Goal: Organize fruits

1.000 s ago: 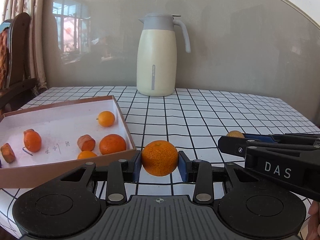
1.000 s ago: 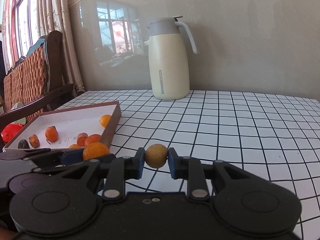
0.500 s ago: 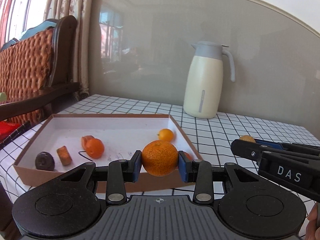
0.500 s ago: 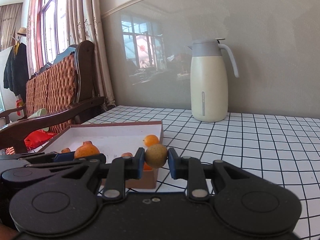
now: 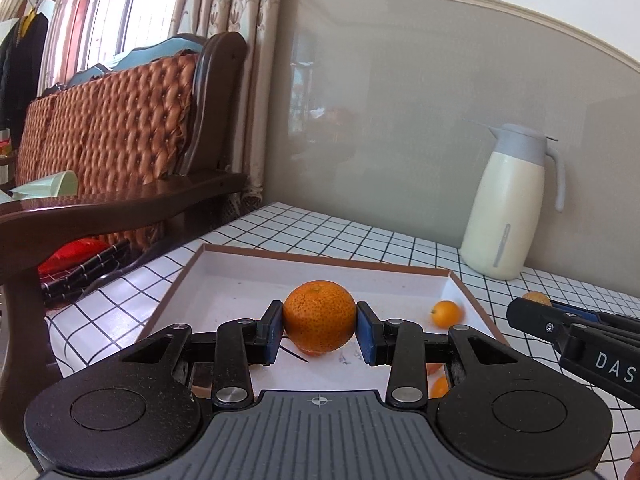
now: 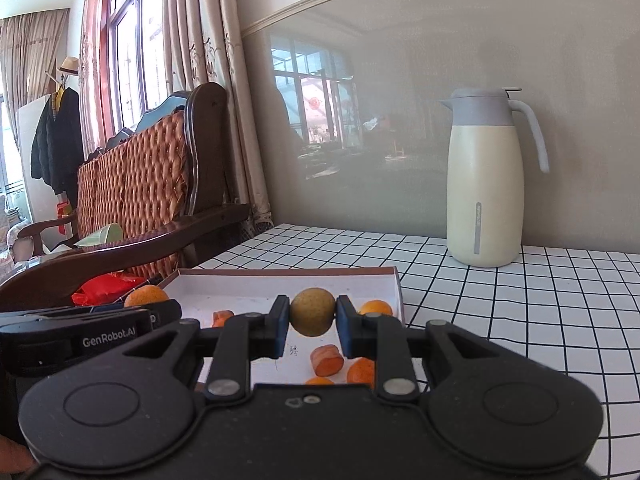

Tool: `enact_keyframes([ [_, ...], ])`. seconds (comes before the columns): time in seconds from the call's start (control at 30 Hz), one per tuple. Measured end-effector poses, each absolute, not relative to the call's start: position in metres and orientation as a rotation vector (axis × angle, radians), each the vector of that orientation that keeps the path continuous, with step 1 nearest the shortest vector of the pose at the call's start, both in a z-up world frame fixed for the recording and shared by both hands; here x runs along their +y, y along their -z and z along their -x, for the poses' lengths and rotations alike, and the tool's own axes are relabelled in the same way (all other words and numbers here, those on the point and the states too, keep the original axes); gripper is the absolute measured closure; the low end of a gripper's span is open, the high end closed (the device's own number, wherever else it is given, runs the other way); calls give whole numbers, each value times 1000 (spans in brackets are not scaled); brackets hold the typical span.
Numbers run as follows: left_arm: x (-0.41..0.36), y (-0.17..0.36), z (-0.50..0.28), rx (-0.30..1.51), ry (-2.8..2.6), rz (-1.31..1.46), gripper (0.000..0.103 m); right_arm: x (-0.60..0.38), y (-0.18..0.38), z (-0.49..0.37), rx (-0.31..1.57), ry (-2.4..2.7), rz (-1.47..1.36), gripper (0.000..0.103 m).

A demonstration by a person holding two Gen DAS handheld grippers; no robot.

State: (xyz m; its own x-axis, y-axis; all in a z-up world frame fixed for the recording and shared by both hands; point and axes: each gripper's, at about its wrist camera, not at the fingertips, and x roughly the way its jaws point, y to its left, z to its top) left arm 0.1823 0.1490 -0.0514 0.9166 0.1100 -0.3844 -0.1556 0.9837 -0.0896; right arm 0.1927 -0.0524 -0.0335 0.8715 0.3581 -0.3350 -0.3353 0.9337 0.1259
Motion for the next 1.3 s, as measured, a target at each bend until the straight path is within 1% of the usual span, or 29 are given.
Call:
enact_keyframes([
  [0.6, 191, 66, -243, 429, -232, 142, 64, -32, 52, -256, 422, -314, -66, 86],
  [0.63, 191, 68, -248, 434, -237, 134, 64, -31, 55, -260, 432, -306, -66, 85],
  [0.67, 192, 71, -255, 438, -250, 126, 64, -31, 58, -264, 437, -296, -69, 76],
  [0.7, 193, 73, -261, 448, -252, 116, 61, -30, 60, -268, 441, -287, -69, 67],
  [0.73, 193, 75, -267, 465, -247, 110, 36, -29, 62, -272, 445, -264, -69, 36],
  [0.77, 194, 76, -272, 481, -258, 116, 16, -30, 63, -272, 436, -241, -71, 23],
  [0.8, 193, 74, -270, 469, -281, 123, 0, -33, 61, -267, 406, -221, -80, 24],
  [0.83, 192, 71, -266, 439, -283, 125, 0, -35, 58, -263, 380, -218, -88, 21],
  [0.87, 190, 66, -261, 412, -277, 121, 0, -37, 54, -259, 356, -209, -91, 13],
  [0.93, 184, 58, -255, 382, -259, 88, 0, -40, 46, -252, 312, -202, -87, 7],
  [1.07, 176, 45, -241, 367, -253, 56, 0, -44, 34, -242, 274, -233, -79, 6],
  [1.3, 172, 35, -219, 377, -271, 66, 0, -48, 25, -228, 288, -261, -64, 6],
])
